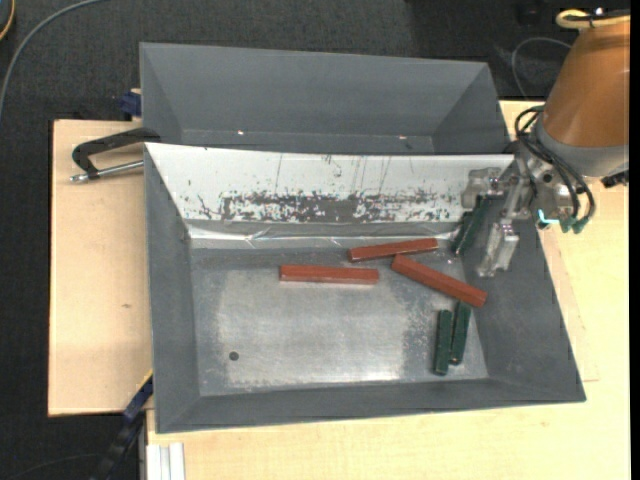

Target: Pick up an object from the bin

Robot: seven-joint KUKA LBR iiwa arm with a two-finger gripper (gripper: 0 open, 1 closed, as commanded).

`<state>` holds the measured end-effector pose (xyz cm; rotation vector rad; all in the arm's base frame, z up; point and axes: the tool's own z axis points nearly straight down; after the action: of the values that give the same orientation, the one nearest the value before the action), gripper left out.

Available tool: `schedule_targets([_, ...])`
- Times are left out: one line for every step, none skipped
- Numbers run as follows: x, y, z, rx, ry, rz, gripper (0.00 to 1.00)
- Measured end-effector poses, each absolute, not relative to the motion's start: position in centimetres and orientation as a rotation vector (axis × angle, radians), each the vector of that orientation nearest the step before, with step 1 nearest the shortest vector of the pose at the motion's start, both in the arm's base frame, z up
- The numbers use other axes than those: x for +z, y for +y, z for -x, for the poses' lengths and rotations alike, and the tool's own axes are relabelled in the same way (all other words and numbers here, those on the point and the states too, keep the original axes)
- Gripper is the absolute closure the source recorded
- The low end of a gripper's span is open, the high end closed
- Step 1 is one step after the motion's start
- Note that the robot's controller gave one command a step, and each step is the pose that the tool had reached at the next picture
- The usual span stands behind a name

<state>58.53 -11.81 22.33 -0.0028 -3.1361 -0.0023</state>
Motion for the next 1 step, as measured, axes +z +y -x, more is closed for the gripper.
schedule_targets([6.87,-8.93,-58.35,-0.003,-3.102,0.503,0.00])
